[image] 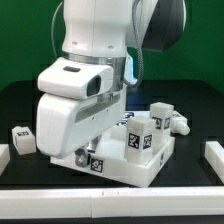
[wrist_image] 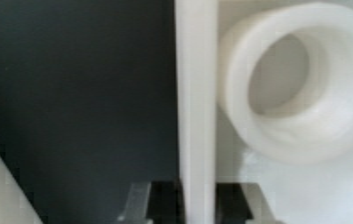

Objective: Assemble square table

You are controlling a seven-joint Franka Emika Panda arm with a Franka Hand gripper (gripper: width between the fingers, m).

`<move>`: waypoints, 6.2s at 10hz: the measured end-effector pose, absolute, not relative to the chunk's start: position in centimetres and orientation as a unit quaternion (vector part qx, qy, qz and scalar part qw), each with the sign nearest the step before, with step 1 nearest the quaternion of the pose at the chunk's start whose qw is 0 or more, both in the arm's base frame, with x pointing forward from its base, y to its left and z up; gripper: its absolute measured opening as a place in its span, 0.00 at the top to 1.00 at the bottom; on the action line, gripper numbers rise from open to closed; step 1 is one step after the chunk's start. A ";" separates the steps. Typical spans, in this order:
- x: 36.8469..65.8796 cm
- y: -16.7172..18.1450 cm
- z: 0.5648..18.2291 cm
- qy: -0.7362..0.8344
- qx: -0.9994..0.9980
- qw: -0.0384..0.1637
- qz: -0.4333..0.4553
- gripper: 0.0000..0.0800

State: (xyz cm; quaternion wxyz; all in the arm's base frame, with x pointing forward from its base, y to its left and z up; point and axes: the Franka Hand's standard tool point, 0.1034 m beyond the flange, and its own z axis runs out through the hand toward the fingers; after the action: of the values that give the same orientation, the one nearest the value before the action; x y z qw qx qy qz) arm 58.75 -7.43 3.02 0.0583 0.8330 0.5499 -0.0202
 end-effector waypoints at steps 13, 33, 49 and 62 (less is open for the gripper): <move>57.9 -6.8 2.7 0.276 0.958 0.071 0.006 0.92; 55.6 -1.5 3.5 -0.165 0.986 0.016 0.015 0.19; 49.0 6.2 1.0 -0.678 0.735 0.003 -0.031 0.19; 48.0 2.5 1.4 -0.505 0.863 0.004 -0.032 0.92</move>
Offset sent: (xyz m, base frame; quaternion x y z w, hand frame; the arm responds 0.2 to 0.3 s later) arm -0.0031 -0.0013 -0.0029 0.0077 0.0009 0.0445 0.9990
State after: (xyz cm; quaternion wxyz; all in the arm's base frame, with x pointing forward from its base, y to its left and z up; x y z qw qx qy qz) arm 47.96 2.54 1.45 0.0044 0.8628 -0.5045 -0.0318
